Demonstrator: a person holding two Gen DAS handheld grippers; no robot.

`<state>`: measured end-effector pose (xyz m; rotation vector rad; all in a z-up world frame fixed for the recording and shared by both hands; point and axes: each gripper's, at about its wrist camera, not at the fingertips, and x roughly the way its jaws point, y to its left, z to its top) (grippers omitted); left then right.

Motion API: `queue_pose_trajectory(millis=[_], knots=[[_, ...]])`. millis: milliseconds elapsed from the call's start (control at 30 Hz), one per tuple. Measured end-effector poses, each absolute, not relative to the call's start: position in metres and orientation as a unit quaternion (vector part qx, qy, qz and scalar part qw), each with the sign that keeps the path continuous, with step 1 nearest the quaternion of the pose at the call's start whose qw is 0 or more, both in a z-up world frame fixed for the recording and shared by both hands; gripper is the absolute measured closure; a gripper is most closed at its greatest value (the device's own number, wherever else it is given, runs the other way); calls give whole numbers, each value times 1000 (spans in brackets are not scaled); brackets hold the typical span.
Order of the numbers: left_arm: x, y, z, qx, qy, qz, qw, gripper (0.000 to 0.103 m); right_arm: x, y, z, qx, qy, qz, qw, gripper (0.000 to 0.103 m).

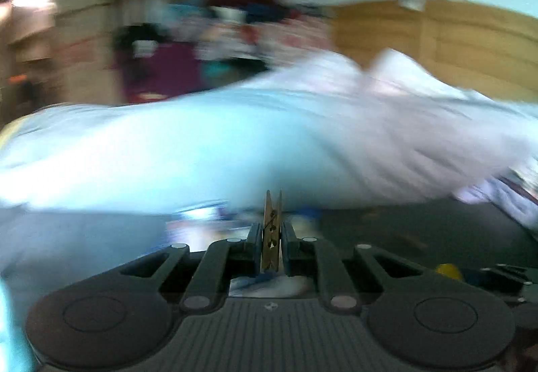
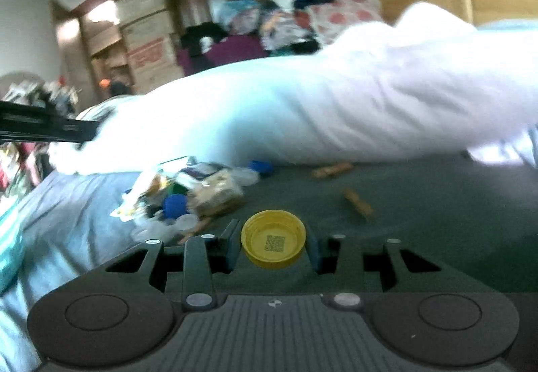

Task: Organize objects
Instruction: 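Carry the yellow cap and clothespin to the basket and release both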

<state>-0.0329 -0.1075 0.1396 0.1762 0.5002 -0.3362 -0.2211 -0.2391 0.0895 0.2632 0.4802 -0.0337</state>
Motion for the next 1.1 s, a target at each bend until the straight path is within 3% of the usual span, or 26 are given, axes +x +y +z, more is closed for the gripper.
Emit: queue_pose_trajectory(millis=[467, 667, 867, 1100], knots=[[-158, 176, 222, -23, 204, 193, 959, 90, -186, -37, 228, 53, 178, 228, 956, 63], [-186, 288, 241, -69, 240, 245, 937, 90, -151, 70, 277, 33, 201, 323, 924, 63], [-189, 338, 256, -78, 250, 243, 934, 90, -119, 151, 290, 11, 252, 366, 896, 63], [-145, 339, 239, -79, 269, 227, 933, 90, -117, 191, 275, 2, 273, 370, 888, 63]])
